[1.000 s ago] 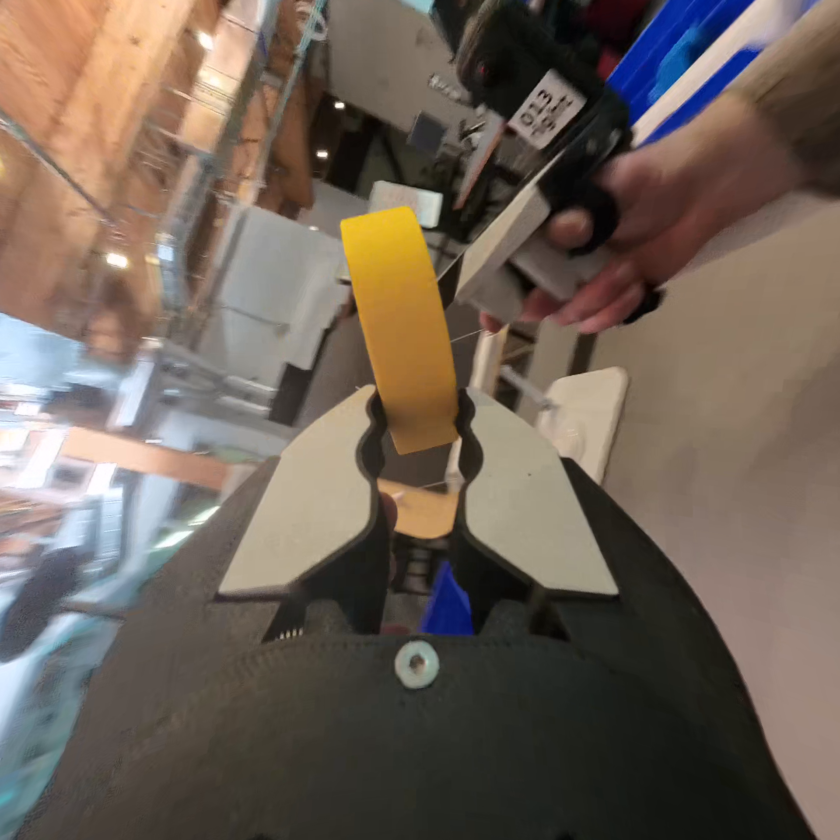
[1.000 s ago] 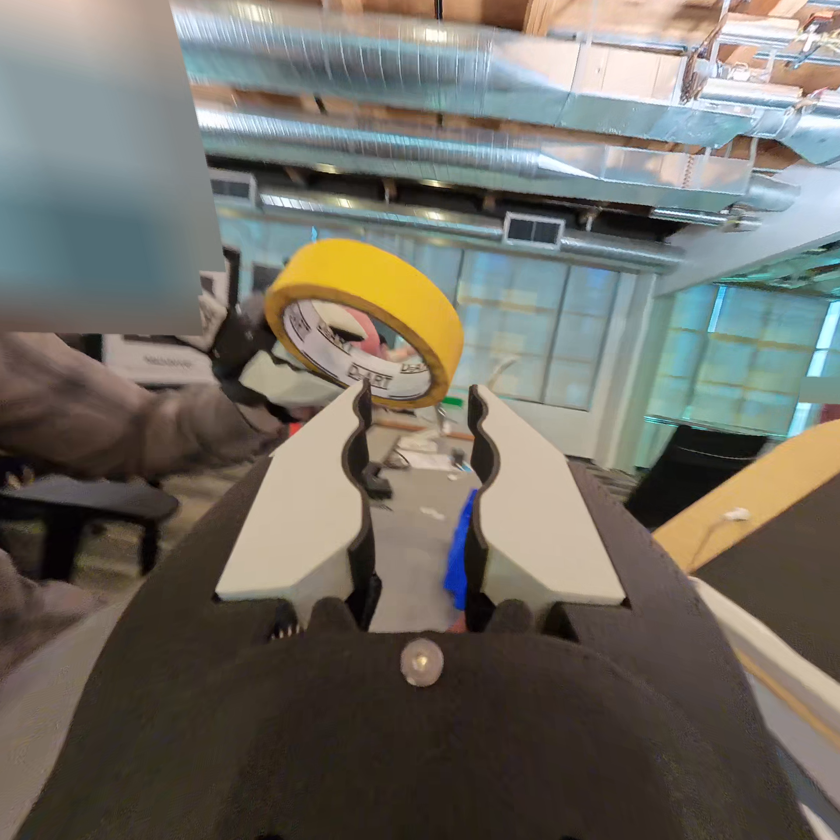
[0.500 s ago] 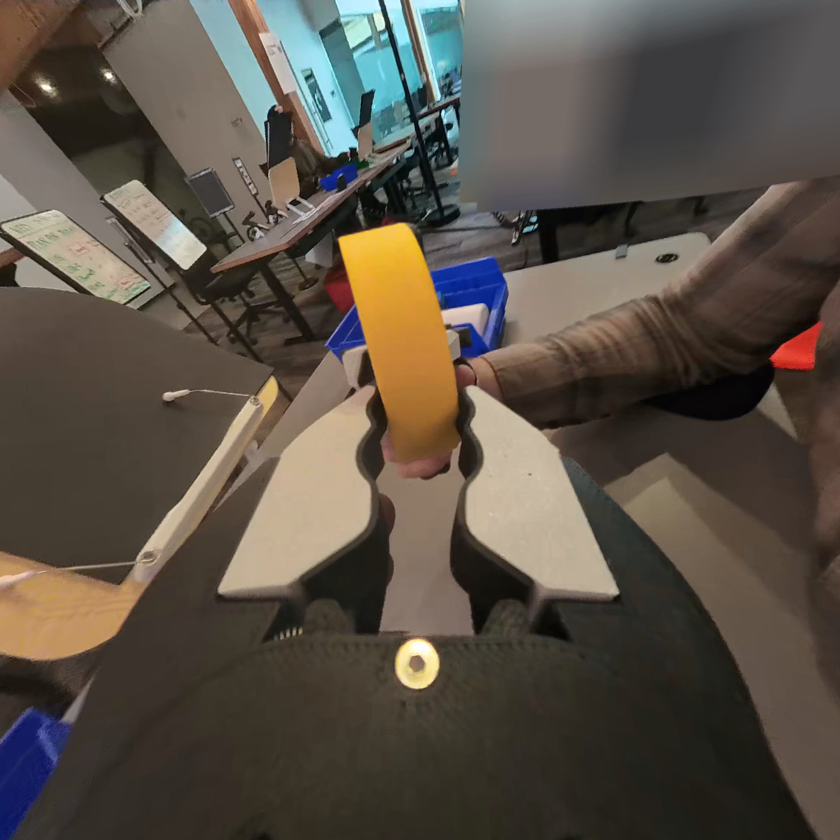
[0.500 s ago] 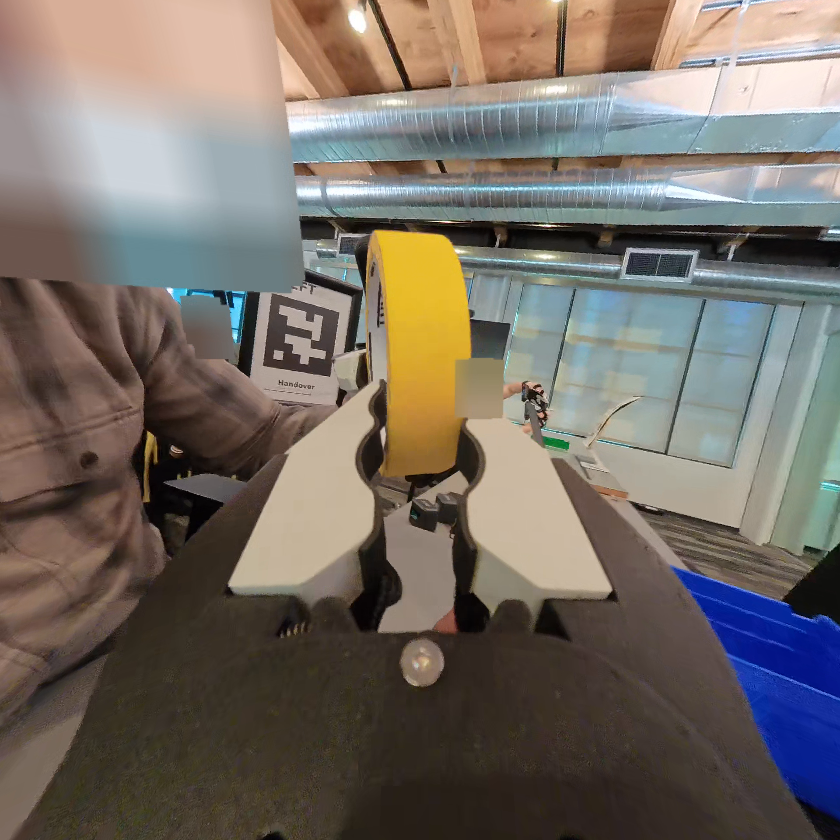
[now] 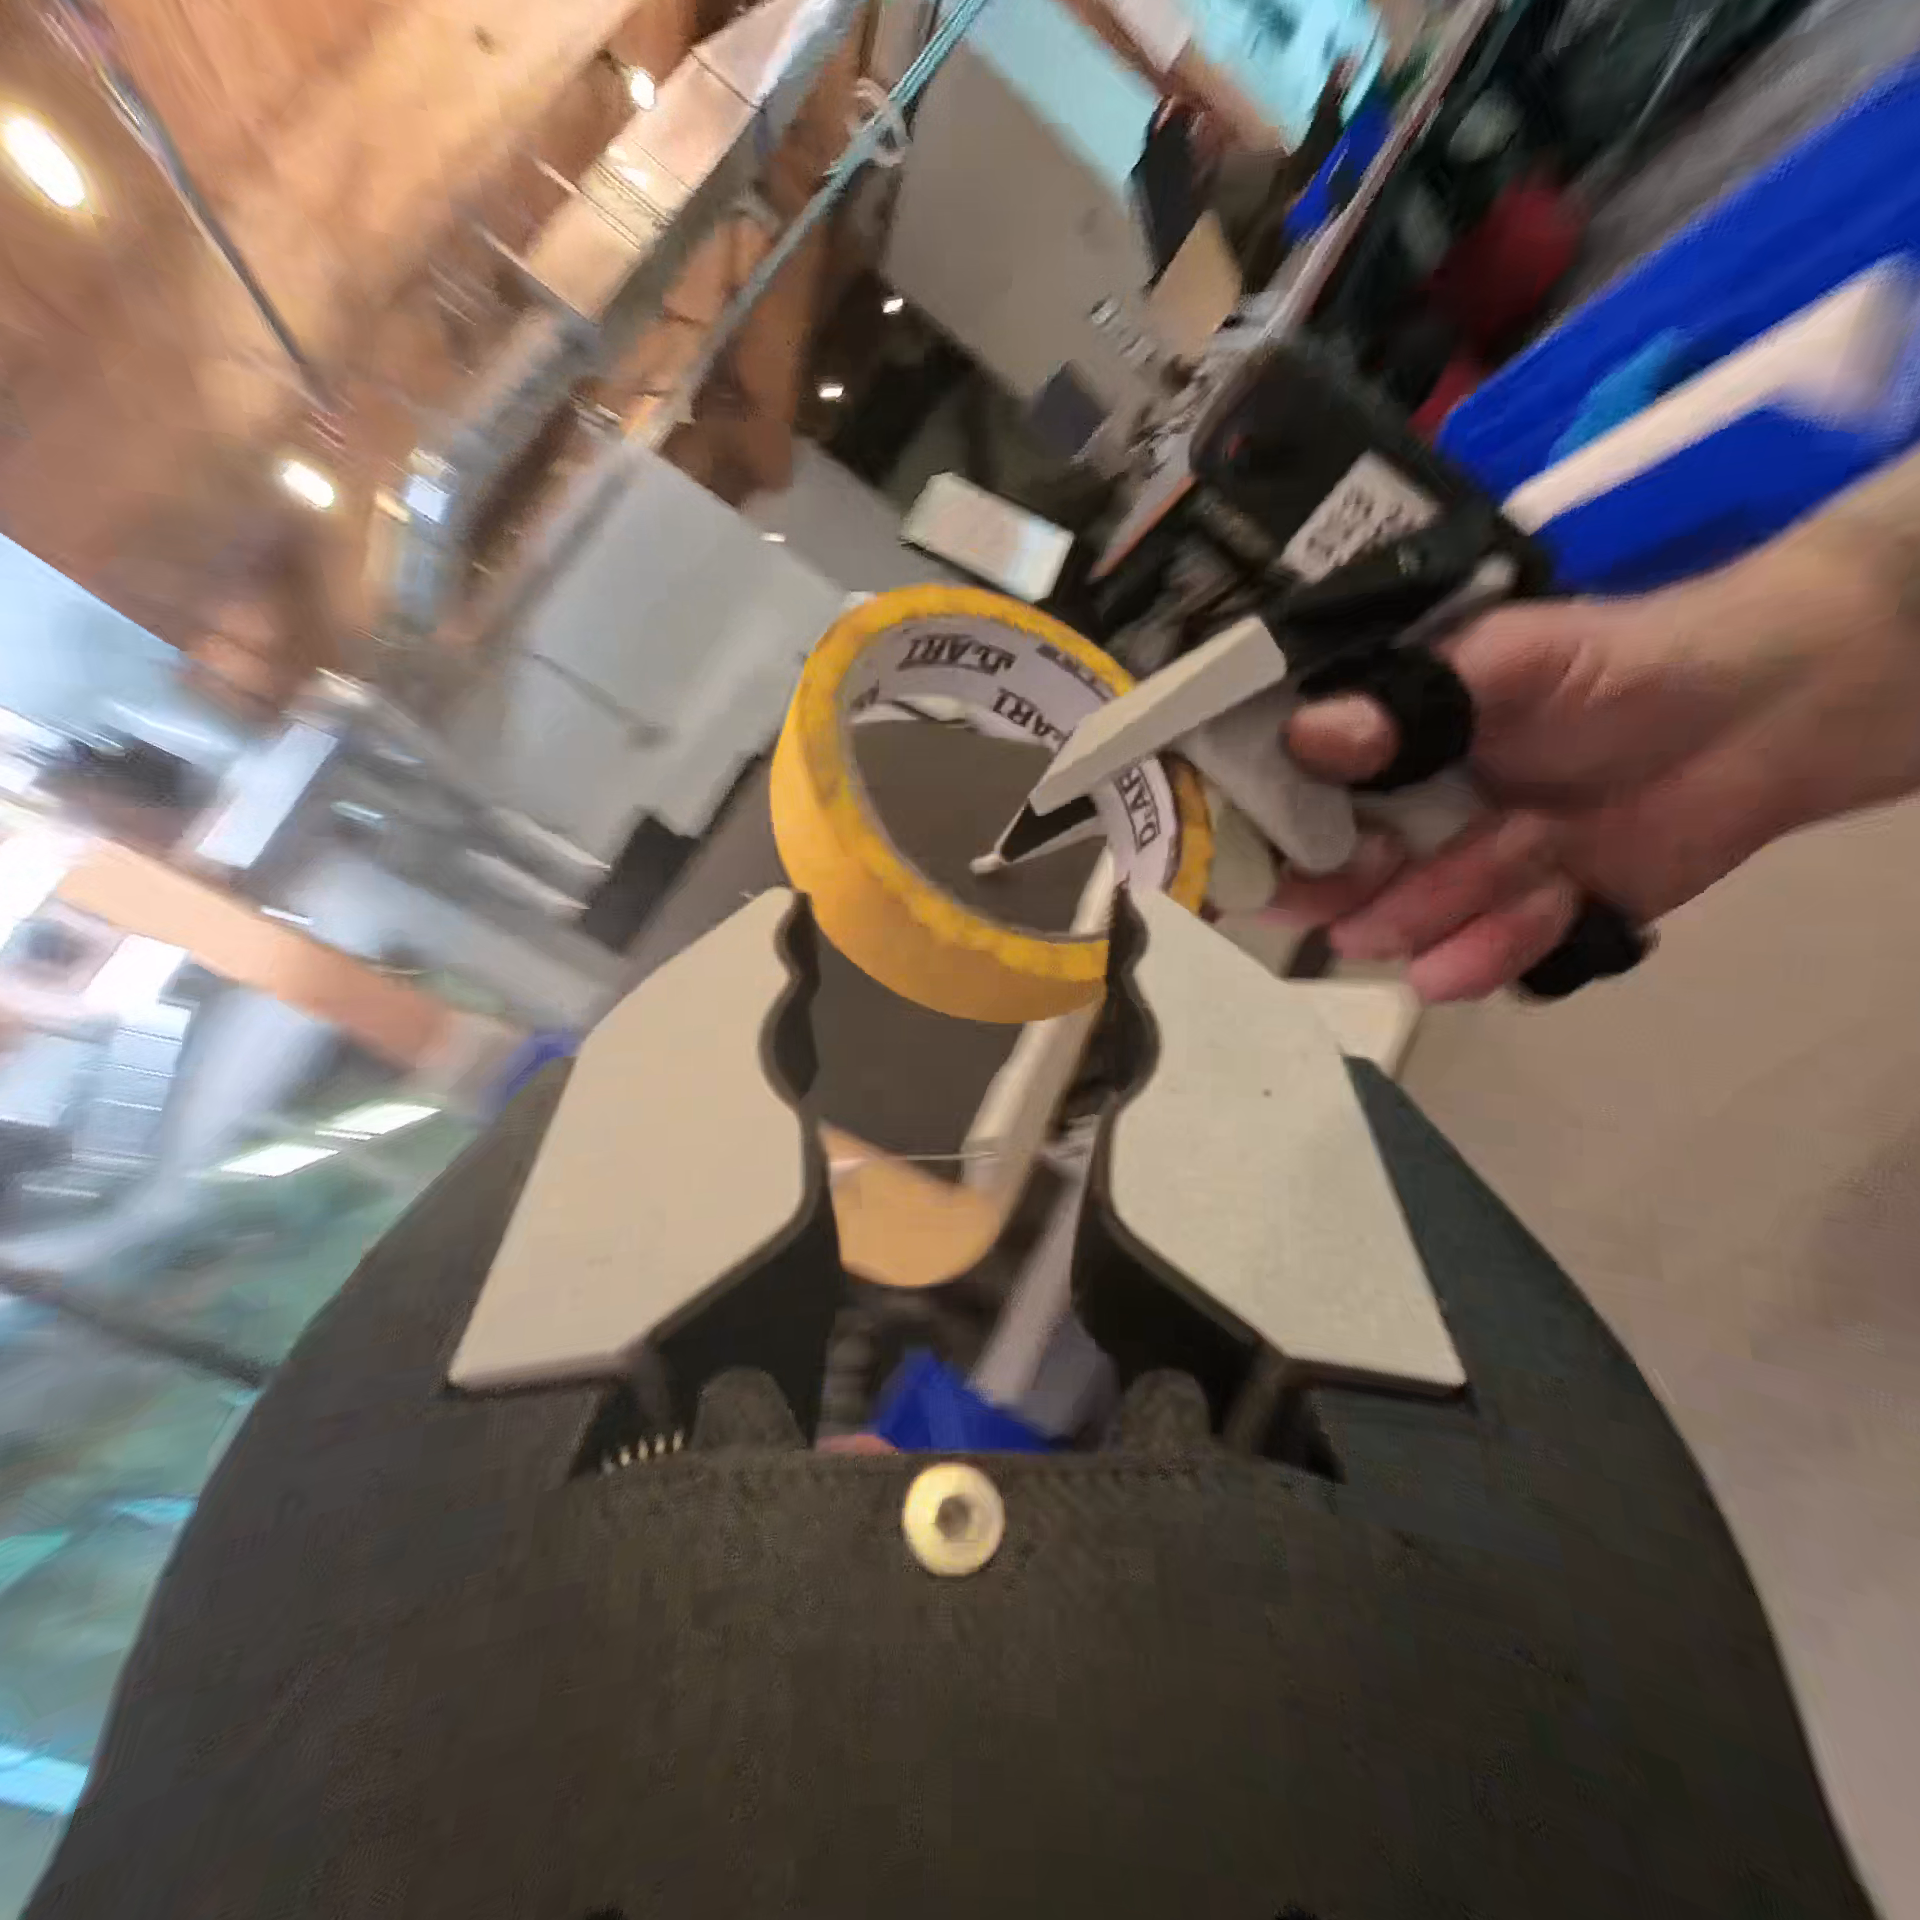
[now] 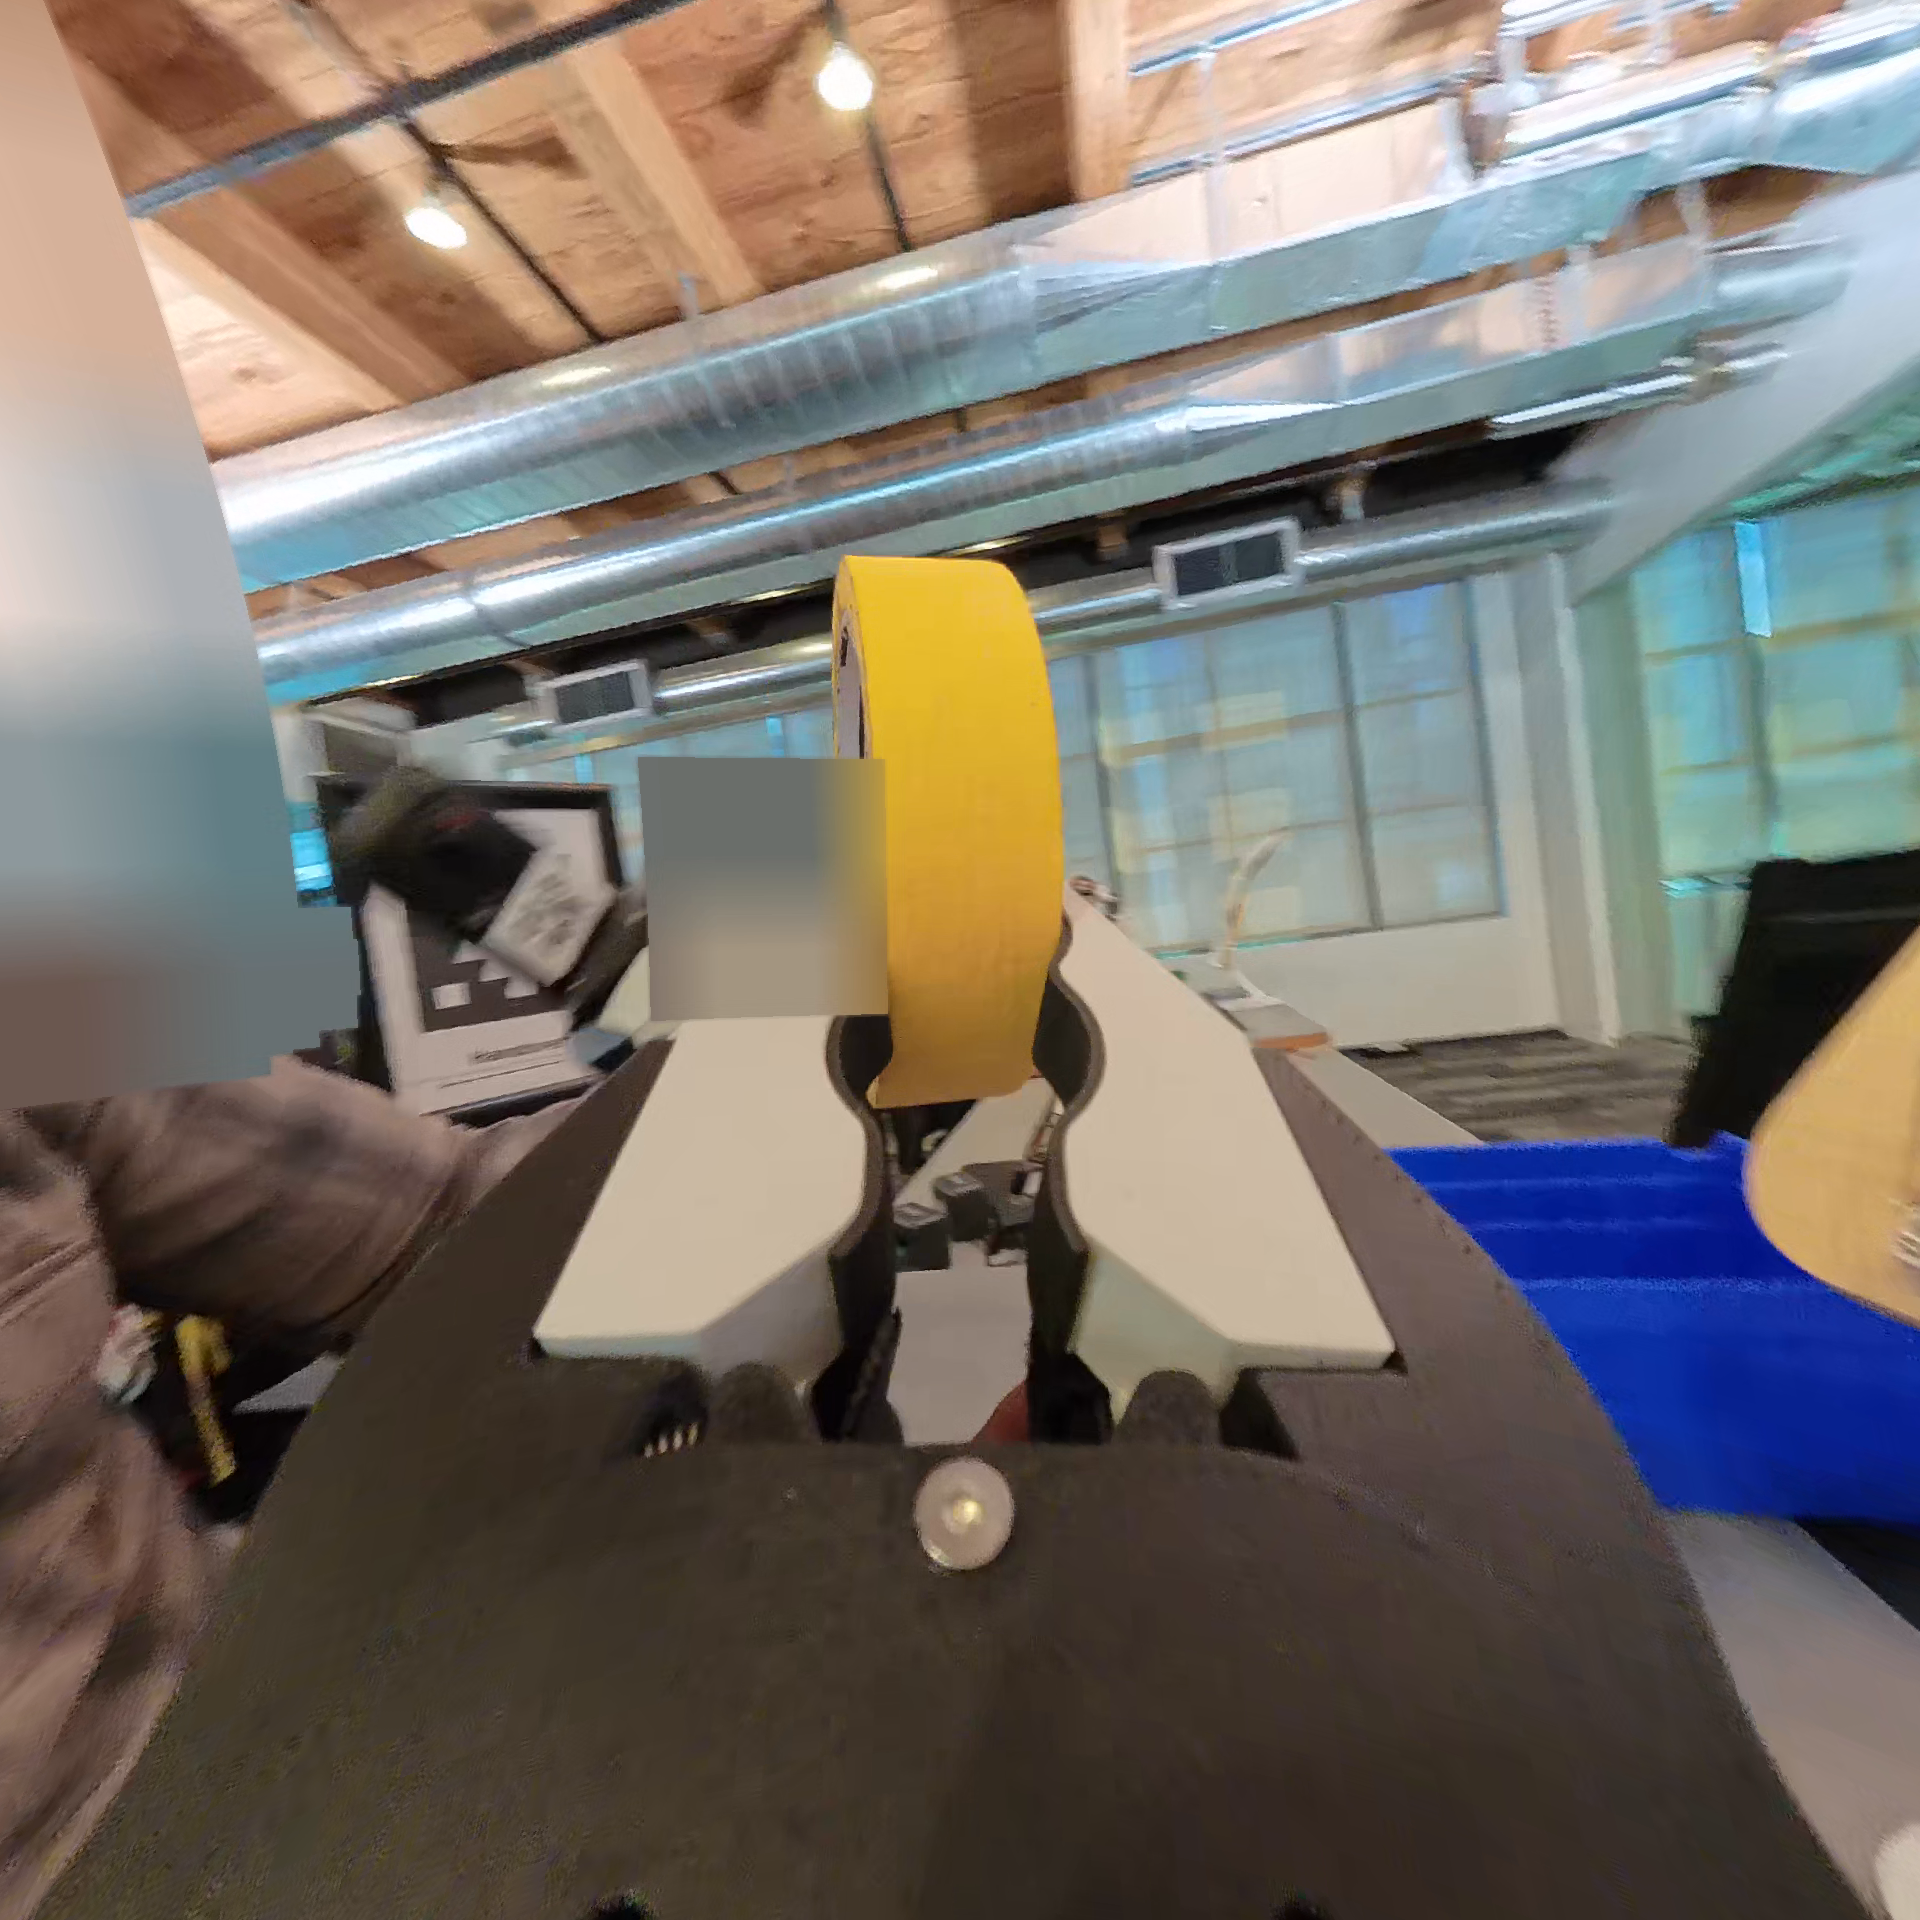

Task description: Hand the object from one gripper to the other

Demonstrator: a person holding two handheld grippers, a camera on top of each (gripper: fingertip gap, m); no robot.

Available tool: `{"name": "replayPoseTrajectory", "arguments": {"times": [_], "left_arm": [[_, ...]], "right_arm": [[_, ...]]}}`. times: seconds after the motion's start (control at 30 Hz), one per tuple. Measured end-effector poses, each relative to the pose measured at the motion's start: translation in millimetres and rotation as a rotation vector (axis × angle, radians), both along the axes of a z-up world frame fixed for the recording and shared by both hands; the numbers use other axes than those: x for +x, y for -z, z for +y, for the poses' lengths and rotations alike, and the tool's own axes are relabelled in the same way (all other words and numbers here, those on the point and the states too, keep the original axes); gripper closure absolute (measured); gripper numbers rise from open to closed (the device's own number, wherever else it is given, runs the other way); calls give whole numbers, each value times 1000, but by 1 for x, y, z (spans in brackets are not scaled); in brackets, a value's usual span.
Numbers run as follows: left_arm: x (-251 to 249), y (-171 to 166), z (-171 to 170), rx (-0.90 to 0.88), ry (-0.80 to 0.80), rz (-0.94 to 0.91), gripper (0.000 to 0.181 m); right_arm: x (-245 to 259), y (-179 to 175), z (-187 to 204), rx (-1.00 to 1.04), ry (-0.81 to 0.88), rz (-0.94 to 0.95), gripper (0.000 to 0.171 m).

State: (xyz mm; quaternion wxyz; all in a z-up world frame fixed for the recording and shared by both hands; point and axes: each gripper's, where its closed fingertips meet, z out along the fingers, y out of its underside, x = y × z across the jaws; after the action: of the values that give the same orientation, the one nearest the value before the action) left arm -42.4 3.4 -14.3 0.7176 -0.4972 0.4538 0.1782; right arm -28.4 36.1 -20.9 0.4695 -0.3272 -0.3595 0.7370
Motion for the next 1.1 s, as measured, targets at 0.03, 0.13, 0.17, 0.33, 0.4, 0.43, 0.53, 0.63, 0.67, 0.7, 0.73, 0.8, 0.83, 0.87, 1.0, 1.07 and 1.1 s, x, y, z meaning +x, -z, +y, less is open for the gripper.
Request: {"name": "replayPoseTrajectory", "arguments": {"times": [0.03,0.13,0.17,0.33,0.4,0.43,0.53,0.63,0.67,0.7,0.73,0.8,0.83,0.87,1.0,1.07,1.1], "left_arm": [[2,4,-1,84,-54,103,136],[13,29,5,147,-174,344,143],[12,33,10,165,-227,389,144],[-6,54,39,114,-421,547,151],[-15,61,48,91,-488,598,155],[-19,66,50,76,-512,622,159],[-26,70,54,85,-564,665,166],[-25,71,53,75,-553,632,168],[-25,71,52,77,-549,627,168],[-24,70,51,72,-540,617,169],[-25,70,50,58,-528,604,170],[-23,71,48,7,-473,549,170],[-21,71,46,-41,-431,487,171],[-20,70,44,-85,-398,423,171],[-6,61,30,-287,-181,123,171],[6,56,21,-384,-14,-36,171],[12,51,14,-424,77,-125,171]], "right_arm": [[-3,2,6,-26,37,-25,151],[-14,8,19,-93,127,-102,151],[-17,11,21,-106,148,-124,151],[-32,22,17,-86,238,-222,151],[-35,24,14,-85,249,-240,151],[-36,24,13,-84,258,-246,151],[-40,26,10,-52,292,-276,151],[-41,25,7,-22,309,-282,151],[-41,24,6,-11,315,-282,150],[-41,23,5,6,317,-279,150],[-41,21,1,22,300,-273,150],[-39,17,-5,45,248,-260,133],[-37,14,-6,55,232,-253,125],[-34,12,-5,64,213,-243,119],[-19,2,-7,101,98,-208,116],[-7,-5,-7,101,34,-165,115],[-3,-7,-3,95,28,-159,114]]}}
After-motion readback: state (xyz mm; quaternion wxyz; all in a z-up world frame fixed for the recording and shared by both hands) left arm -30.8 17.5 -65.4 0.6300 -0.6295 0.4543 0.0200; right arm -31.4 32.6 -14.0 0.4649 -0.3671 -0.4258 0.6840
